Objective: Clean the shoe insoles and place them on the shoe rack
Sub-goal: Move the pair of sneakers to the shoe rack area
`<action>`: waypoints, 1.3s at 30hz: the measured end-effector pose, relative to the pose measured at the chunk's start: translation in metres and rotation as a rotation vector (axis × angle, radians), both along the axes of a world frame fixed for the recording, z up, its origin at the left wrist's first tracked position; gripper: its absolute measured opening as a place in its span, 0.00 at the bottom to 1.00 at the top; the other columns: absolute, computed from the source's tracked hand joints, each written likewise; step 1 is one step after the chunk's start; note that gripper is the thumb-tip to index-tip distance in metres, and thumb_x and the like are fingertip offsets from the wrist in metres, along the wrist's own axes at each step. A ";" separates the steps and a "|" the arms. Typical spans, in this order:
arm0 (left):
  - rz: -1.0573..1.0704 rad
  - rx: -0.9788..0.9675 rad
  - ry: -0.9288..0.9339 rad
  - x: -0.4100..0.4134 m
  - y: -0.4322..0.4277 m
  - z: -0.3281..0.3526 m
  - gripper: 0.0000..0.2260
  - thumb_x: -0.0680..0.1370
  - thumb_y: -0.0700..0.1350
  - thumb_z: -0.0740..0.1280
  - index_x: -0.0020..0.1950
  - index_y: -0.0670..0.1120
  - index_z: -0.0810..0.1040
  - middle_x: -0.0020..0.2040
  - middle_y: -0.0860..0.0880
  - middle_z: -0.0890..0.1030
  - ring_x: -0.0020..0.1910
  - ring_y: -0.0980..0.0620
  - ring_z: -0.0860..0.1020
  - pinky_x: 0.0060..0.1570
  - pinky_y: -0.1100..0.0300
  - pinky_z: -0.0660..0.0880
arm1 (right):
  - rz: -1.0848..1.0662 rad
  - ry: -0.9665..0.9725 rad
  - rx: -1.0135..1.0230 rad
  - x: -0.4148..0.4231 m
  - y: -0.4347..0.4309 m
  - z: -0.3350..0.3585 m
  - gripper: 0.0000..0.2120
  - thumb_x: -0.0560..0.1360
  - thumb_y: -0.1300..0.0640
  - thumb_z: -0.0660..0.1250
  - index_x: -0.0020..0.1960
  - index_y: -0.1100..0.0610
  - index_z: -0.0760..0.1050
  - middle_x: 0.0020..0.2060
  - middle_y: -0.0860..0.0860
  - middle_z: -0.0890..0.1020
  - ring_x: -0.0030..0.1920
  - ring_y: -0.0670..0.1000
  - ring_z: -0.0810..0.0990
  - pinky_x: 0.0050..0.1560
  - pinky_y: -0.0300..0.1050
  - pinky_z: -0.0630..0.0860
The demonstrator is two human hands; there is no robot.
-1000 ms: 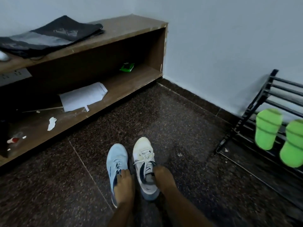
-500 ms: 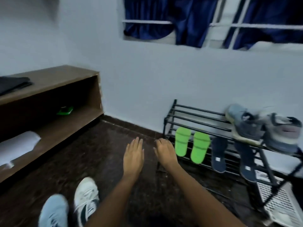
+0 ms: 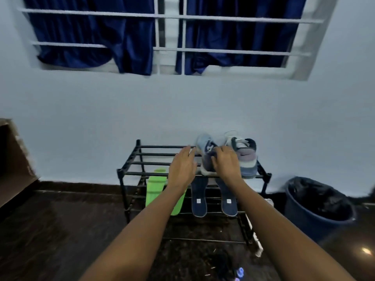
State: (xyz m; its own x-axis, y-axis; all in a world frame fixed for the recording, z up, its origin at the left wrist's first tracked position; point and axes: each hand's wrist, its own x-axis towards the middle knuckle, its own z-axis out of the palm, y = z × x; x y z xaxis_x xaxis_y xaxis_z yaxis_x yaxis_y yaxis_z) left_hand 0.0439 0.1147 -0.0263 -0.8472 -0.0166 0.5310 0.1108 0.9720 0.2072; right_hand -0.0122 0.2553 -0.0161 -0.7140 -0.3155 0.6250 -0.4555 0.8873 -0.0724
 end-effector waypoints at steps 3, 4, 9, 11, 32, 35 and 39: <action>-0.075 -0.033 -0.095 -0.030 0.027 0.007 0.24 0.82 0.47 0.57 0.77 0.44 0.56 0.77 0.44 0.57 0.76 0.49 0.56 0.72 0.58 0.54 | -0.074 0.002 0.021 -0.028 0.035 0.000 0.13 0.57 0.66 0.76 0.38 0.64 0.76 0.33 0.61 0.79 0.35 0.61 0.79 0.35 0.49 0.76; -0.095 -0.057 -0.123 -0.040 0.035 0.008 0.25 0.82 0.48 0.58 0.77 0.44 0.55 0.78 0.45 0.56 0.76 0.49 0.56 0.72 0.58 0.54 | -0.116 0.002 0.048 -0.037 0.044 -0.003 0.12 0.59 0.64 0.76 0.40 0.63 0.77 0.35 0.59 0.79 0.37 0.60 0.79 0.37 0.49 0.75; -0.152 -0.042 -0.251 -0.076 0.060 0.010 0.25 0.77 0.50 0.67 0.71 0.44 0.65 0.72 0.46 0.63 0.72 0.49 0.60 0.62 0.54 0.67 | -0.123 -0.129 0.009 -0.063 0.085 -0.003 0.23 0.67 0.57 0.71 0.60 0.63 0.72 0.57 0.60 0.76 0.60 0.60 0.73 0.59 0.54 0.68; -0.131 -0.005 -0.321 -0.085 0.065 0.009 0.26 0.74 0.51 0.70 0.69 0.44 0.67 0.68 0.46 0.67 0.69 0.48 0.64 0.58 0.50 0.71 | -0.133 -0.378 0.044 -0.073 0.099 -0.001 0.31 0.69 0.51 0.71 0.67 0.58 0.65 0.63 0.56 0.71 0.65 0.57 0.67 0.62 0.52 0.66; -0.029 0.204 -0.419 -0.068 0.049 0.026 0.14 0.71 0.40 0.74 0.52 0.37 0.75 0.53 0.40 0.78 0.54 0.42 0.77 0.43 0.57 0.68 | -0.010 -0.515 -0.244 -0.055 0.082 0.006 0.21 0.63 0.67 0.75 0.43 0.60 0.62 0.39 0.47 0.69 0.43 0.47 0.68 0.40 0.37 0.64; 0.005 0.200 -0.346 -0.055 0.031 0.037 0.12 0.72 0.39 0.73 0.51 0.37 0.75 0.52 0.41 0.78 0.52 0.42 0.77 0.41 0.56 0.68 | 0.054 -0.497 -0.276 -0.043 0.066 0.015 0.19 0.65 0.68 0.73 0.45 0.59 0.63 0.37 0.46 0.69 0.39 0.45 0.70 0.36 0.31 0.64; 0.074 0.188 -0.290 -0.026 -0.001 0.051 0.12 0.73 0.39 0.73 0.53 0.38 0.75 0.55 0.42 0.77 0.54 0.42 0.77 0.41 0.55 0.68 | 0.128 -0.516 -0.280 -0.027 0.033 0.023 0.20 0.64 0.69 0.72 0.39 0.56 0.61 0.37 0.45 0.71 0.38 0.41 0.71 0.36 0.27 0.66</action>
